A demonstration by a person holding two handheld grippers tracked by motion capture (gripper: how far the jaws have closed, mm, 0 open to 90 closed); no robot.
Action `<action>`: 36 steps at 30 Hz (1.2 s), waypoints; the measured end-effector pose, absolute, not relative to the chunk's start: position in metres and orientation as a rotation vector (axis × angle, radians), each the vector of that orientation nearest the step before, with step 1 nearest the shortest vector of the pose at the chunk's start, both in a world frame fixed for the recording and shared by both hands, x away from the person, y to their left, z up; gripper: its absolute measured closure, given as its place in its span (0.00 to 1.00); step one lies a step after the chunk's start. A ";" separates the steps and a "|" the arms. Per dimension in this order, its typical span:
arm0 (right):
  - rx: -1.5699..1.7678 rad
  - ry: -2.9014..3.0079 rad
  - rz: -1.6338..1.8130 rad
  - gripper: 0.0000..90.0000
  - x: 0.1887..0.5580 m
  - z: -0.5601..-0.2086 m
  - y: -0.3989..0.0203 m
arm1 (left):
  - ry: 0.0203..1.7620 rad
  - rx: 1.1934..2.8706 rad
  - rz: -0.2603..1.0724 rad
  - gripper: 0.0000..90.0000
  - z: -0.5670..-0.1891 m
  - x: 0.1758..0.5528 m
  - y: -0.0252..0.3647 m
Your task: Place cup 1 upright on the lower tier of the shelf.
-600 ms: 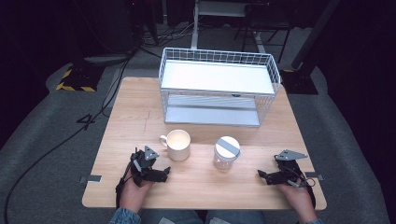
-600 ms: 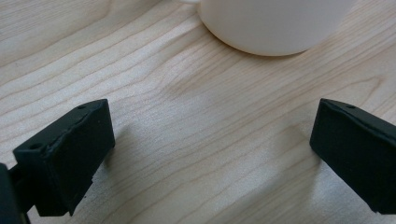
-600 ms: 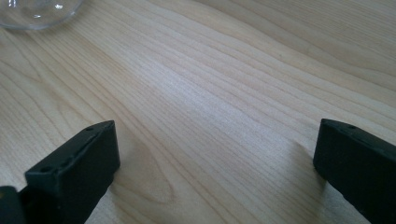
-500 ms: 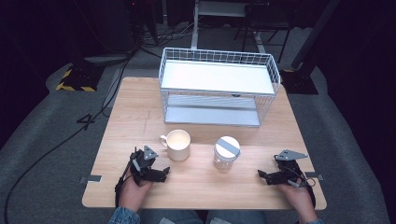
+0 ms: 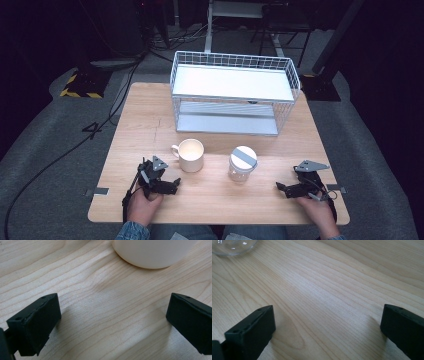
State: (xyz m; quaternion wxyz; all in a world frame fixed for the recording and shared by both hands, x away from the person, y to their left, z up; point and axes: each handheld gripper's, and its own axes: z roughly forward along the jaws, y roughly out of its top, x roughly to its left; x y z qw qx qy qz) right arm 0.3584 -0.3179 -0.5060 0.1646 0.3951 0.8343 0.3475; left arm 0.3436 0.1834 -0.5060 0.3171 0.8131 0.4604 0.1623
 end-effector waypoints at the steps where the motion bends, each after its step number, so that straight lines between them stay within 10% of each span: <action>1: 1.126 2.377 0.990 0.00 0.358 -0.506 -0.318 | 1.212 2.140 0.427 0.00 -0.506 0.344 0.183; 36: 0.988 2.369 1.202 0.00 0.339 -0.448 -0.284 | 1.234 2.131 0.434 0.00 -0.506 0.344 0.182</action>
